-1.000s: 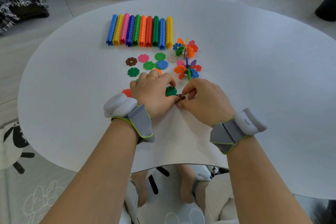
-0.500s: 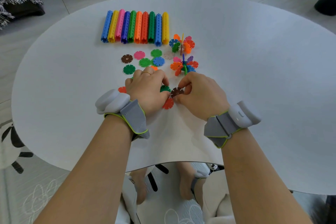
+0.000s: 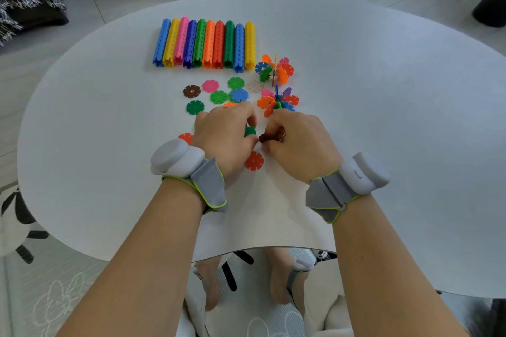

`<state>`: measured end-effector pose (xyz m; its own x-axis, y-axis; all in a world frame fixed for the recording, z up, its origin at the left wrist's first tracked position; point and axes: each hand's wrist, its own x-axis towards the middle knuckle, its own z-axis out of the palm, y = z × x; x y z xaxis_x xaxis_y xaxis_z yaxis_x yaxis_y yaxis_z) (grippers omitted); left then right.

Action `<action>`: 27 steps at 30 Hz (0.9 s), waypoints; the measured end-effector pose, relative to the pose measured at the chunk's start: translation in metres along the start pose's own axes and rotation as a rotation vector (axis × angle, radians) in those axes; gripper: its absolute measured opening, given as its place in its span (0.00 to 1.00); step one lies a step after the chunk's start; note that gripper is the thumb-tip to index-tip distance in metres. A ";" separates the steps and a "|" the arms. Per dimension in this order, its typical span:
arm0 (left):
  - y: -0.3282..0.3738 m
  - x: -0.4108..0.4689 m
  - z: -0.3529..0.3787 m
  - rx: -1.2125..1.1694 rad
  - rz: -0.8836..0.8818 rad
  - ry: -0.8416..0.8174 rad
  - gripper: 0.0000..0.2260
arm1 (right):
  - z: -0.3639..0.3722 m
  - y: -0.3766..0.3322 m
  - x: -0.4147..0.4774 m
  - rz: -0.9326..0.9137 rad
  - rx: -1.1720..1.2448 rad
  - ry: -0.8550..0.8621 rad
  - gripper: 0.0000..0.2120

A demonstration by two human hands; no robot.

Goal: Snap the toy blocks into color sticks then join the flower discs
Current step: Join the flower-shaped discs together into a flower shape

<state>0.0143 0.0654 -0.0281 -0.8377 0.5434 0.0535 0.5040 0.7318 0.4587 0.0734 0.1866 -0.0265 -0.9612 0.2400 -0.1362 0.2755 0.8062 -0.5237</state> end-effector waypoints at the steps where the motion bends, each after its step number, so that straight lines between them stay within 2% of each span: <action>1: -0.001 0.000 -0.002 -0.053 -0.016 0.041 0.06 | -0.001 -0.001 0.000 -0.015 0.047 0.018 0.01; 5: -0.009 0.002 -0.012 -0.245 -0.103 0.169 0.05 | 0.001 -0.004 0.002 -0.048 0.203 0.092 0.03; 10: -0.015 0.002 -0.012 -0.542 -0.235 0.164 0.04 | 0.006 -0.014 0.006 -0.049 0.402 0.204 0.08; 15: -0.023 0.002 -0.017 -0.896 -0.353 0.164 0.06 | 0.013 -0.027 0.006 -0.036 0.530 0.143 0.04; 20: -0.033 0.004 -0.020 -0.984 -0.425 0.214 0.06 | 0.018 -0.037 0.012 -0.083 0.488 0.167 0.05; 27: -0.042 0.007 -0.024 -1.074 -0.539 0.151 0.08 | 0.024 -0.049 0.024 -0.109 0.489 0.231 0.07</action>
<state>-0.0175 0.0287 -0.0258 -0.9387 0.1683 -0.3009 -0.2882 0.0960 0.9527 0.0370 0.1403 -0.0242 -0.9401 0.3257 0.1003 0.0817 0.5011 -0.8615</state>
